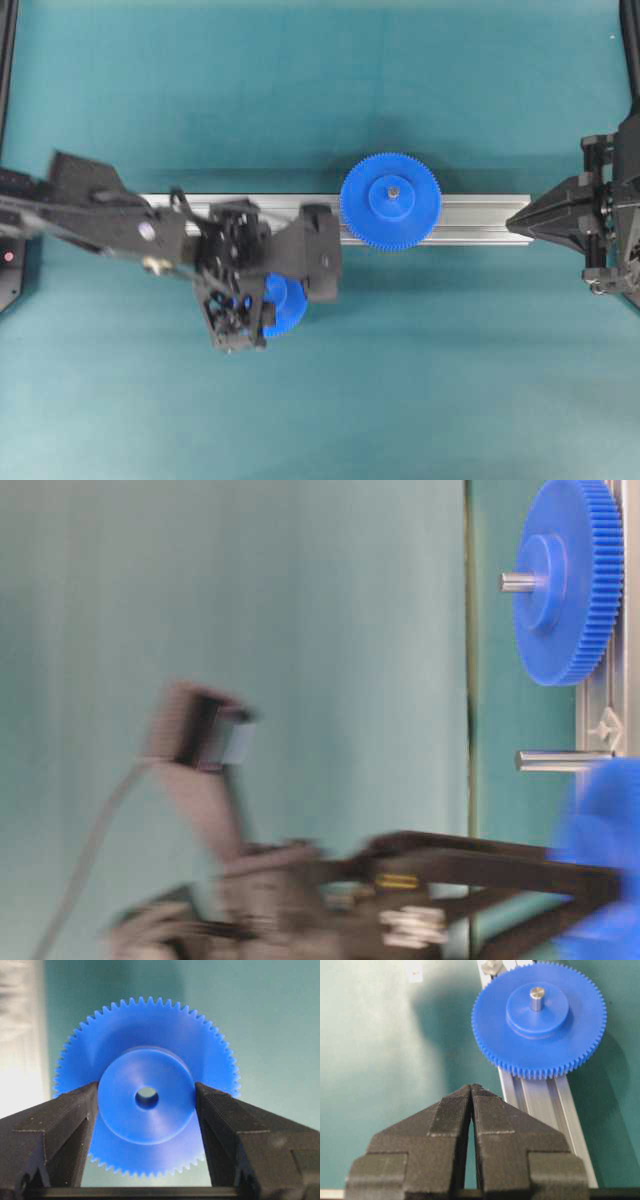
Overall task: Find the location of the shaft and insert the small gear.
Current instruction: 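Lift the small gear and carry it to the empty shaft on the rail, then align the gear bore over the shaft and push it down, meshing with large gear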
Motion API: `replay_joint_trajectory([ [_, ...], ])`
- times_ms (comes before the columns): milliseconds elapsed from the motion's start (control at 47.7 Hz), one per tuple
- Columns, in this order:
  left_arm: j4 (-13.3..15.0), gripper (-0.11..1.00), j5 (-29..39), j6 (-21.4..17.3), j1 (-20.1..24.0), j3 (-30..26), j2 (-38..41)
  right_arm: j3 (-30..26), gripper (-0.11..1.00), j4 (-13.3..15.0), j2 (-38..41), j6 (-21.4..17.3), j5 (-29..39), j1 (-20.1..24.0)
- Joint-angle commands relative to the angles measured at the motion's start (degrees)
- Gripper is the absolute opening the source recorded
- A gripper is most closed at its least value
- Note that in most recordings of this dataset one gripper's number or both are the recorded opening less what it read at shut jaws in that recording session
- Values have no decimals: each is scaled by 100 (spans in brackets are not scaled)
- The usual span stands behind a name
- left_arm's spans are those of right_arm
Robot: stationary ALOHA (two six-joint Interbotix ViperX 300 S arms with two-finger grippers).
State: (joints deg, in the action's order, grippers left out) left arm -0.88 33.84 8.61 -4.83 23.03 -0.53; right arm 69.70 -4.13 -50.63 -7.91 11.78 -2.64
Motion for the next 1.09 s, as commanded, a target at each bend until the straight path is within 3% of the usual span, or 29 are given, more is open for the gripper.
replay_joint_trajectory([
  [0,-18,65,9,-114,167,-229,-413,-53,8,9,9,-44,-44,-18],
  [273,-35,65,-18,-246,677,-237,-589,-44,8,9,0,-44,-44,-18],
  [587,-44,65,-642,-958,888,-264,-176,53,8,9,-9,-44,-272,-79],
  [1070,-44,65,-826,-958,984,-211,264,114,8,9,-149,-44,-281,-176],
])
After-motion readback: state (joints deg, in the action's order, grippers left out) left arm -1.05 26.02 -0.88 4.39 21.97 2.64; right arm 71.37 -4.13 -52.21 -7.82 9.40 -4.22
